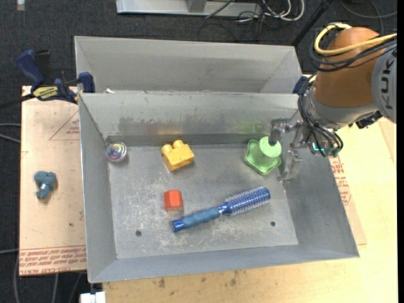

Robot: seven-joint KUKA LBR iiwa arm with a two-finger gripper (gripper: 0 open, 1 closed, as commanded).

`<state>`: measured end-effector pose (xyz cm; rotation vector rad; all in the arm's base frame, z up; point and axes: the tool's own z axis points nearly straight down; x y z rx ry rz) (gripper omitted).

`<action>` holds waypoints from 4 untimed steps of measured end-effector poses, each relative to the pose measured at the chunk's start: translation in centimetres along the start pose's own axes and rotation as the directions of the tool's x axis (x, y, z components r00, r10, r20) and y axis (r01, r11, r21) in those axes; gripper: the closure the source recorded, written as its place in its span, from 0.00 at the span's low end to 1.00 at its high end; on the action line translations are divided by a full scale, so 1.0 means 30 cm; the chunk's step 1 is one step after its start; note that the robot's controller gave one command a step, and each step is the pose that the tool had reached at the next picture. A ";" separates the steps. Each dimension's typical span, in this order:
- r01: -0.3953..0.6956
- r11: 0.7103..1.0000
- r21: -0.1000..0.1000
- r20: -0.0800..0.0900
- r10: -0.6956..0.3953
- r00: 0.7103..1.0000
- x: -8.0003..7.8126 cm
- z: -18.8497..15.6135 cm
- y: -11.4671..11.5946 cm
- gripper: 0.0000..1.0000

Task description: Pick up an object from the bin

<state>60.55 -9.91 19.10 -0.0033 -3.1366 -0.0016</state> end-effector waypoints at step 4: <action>0.340 0.940 0.007 0.015 -0.340 0.940 0.131 -0.111 0.197 1.00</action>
Offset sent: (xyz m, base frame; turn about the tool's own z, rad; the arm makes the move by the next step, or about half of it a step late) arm 0.0009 -0.0053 -0.0386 -0.2681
